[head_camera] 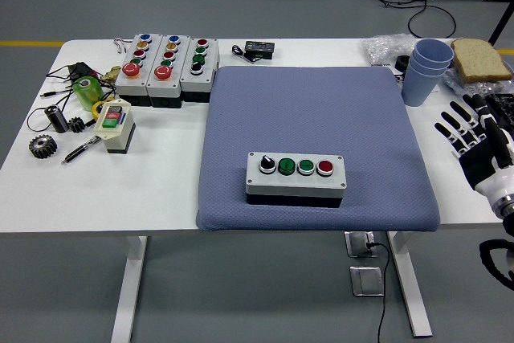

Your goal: Pick up the button,place it on the desk,press the button,press the button

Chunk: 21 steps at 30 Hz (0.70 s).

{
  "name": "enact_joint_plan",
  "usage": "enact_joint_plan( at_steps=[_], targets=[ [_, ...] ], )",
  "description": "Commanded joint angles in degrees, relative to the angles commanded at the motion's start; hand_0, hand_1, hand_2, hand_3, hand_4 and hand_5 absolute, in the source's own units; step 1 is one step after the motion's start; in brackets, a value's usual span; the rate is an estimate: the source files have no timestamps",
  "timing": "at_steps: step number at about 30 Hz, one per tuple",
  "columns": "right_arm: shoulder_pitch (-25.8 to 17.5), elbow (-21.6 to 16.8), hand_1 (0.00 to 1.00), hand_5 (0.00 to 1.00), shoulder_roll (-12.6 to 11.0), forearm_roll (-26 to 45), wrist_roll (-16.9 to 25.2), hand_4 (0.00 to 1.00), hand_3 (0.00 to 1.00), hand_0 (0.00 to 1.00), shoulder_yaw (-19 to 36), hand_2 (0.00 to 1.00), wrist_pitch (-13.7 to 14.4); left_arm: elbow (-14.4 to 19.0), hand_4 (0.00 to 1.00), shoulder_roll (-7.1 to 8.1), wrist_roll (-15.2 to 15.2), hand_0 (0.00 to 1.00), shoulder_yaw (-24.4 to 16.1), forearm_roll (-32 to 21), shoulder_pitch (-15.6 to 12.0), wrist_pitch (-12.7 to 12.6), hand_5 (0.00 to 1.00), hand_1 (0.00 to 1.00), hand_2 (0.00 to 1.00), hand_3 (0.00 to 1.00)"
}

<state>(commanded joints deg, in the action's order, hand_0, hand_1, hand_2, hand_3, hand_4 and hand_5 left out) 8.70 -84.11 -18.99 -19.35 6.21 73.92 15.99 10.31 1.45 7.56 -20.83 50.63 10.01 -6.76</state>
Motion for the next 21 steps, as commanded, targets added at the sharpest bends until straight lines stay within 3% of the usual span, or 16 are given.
enact_joint_plan(
  at_steps=[21],
  targets=[
    [-0.50,-1.16,0.577,0.344,-0.43,-0.18,0.50,0.774,0.636,0.626,2.02,0.648,0.45,0.00,0.339,0.51,-0.07,0.623,0.65,-0.20,1.39,-0.06,0.649,0.661,0.675,0.589]
  ],
)
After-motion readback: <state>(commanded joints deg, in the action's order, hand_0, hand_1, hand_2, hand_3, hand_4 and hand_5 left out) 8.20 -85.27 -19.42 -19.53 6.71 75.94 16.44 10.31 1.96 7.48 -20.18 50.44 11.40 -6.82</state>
